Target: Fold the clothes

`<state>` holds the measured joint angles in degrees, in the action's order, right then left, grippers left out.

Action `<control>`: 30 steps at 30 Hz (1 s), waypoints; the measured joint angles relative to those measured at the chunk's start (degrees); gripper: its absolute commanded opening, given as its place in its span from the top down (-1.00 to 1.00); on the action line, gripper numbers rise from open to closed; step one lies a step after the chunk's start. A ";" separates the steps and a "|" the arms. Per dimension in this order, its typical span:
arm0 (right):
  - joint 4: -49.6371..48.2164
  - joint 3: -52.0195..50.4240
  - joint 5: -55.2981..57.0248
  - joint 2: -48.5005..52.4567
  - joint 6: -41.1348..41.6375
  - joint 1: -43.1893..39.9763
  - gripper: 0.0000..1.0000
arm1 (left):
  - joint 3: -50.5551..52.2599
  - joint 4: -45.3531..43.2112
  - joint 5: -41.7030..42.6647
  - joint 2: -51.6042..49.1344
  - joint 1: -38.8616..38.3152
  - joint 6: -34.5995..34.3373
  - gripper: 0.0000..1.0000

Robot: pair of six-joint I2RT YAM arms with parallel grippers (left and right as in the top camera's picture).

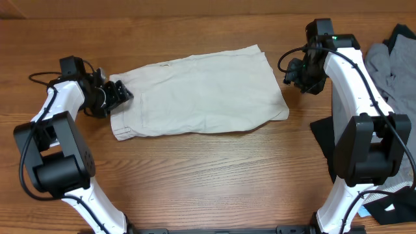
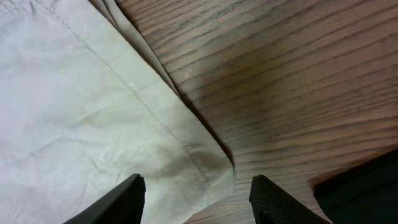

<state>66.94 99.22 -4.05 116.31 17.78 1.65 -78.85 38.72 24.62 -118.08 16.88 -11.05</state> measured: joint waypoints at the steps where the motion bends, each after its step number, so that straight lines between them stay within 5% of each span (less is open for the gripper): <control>1: 0.00 0.02 -0.02 0.00 0.00 0.00 -0.17 | -0.42 0.07 1.49 -0.48 0.00 0.44 -0.46; 8: -0.11 0.02 -0.02 0.00 0.02 0.00 -0.17 | -1.20 -0.15 8.31 -2.71 -1.31 3.17 -0.08; 12: -0.74 0.00 -0.02 0.00 0.04 -0.02 -0.18 | -0.96 -0.63 10.86 -3.82 -3.87 4.04 0.42; 13: -0.76 0.00 -0.02 0.00 0.02 0.00 -0.18 | -0.96 -0.68 11.19 -3.89 -4.02 4.02 0.82; 14: -0.96 0.00 -0.02 0.00 0.04 -0.02 -0.18 | -0.74 -0.90 11.63 -4.31 -4.50 4.13 0.92; 20: -0.98 0.00 -0.04 0.00 -0.76 0.00 -0.10 | -0.70 -0.46 12.85 -4.74 -4.37 4.15 0.92; 24: -1.31 0.00 -0.44 0.00 -4.37 0.00 0.31 | -2.56 6.32 12.46 -5.20 -3.85 4.15 0.92; 28: -3.69 0.02 -3.37 0.00 -8.52 0.00 0.92 | -5.46 13.77 10.88 -5.68 -3.23 4.26 0.92; 30: -5.66 0.00 -6.21 0.00 -10.69 0.04 0.92 | -7.37 17.29 9.81 -5.70 -3.08 4.66 0.92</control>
<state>61.28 99.22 -10.26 116.31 7.09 1.69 -86.21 56.01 34.44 -123.79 13.80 -6.39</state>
